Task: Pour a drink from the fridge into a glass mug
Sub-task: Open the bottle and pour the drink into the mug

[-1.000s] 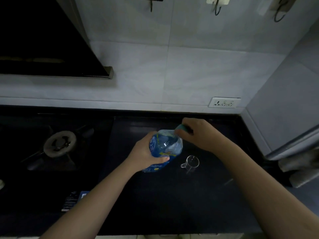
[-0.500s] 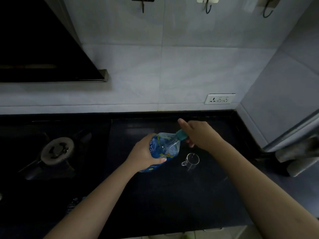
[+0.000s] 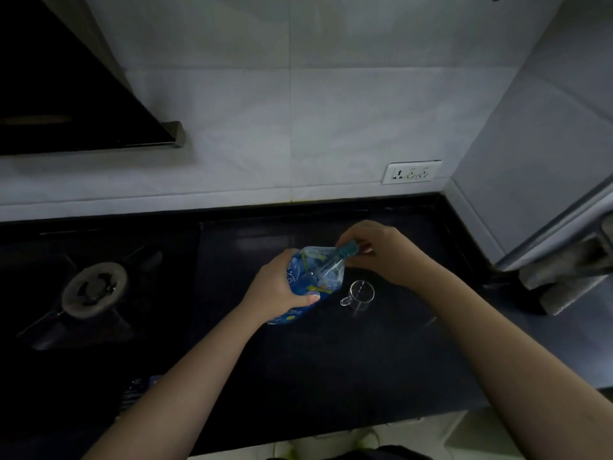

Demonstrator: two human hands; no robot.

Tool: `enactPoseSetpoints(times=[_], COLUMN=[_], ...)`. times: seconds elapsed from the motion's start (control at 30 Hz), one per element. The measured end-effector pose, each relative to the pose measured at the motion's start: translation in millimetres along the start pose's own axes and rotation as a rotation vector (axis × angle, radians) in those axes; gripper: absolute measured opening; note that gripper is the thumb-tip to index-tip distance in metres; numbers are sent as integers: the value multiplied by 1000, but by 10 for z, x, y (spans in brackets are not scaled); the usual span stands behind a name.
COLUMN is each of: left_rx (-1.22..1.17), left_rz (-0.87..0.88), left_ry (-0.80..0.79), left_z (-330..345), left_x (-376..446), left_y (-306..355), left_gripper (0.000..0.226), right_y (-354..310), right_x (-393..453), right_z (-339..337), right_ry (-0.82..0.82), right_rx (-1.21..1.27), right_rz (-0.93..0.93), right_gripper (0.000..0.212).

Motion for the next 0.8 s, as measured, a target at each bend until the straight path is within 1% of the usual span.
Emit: enactPoseSetpoints(times=[0.1,0.17,0.23,0.3,0.37,0.43,0.5,0.6,0.67,0.7,0.8], left_rx=[5,14,29,48,69,89,122,193,260,289,362], left_rz=[-47,-90,-126,-146,-159,-179,-199,-215,-237,-251,-268], left_ry=[-13,-10,-19,-18,-22,-31,-39,-54,-64,-68,-82], left_z=[106,160,238,311,389,465,522,571,588,596,625], left_x=[12,16,13,5,-7,-13,-11,-9,-14,-17,-23], left_y=[-19,-44,-75,-90,-93,-108,-126,-139,-162,-176,-188], left_gripper=[76,77,78,77,76,77,78,79,84,87,89], right_y=[72,148,305,528,767,1038,1317,1684,1834,1890,2051], right_x=[-14,-12,-7,-8,-46,-113,-218,-399,-491,-519,-581], right_z=[-30,-58,-95,-124,-102,-25,97,286,445,521,683], right_ry=[70,101,105,96,103,124,145,216,251,259,261], right_rx=[-30,-38,-19,12,109,251,339,529,739,809,880], right_rz=[-70,-112,-96,-35,52,181,321,480,532,545,597], right_gripper=[11,12,18,25,30,34,36,26,16,15,17])
Point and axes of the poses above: each hand's wrist, its own x-axis towards the middle knuckle, its own z-axis out of the palm, y = z × x, the point moved 8 cm from there along x, towards the middle knuckle, and after that the axes turned 3 degrees about y, right-handed, at the moved point
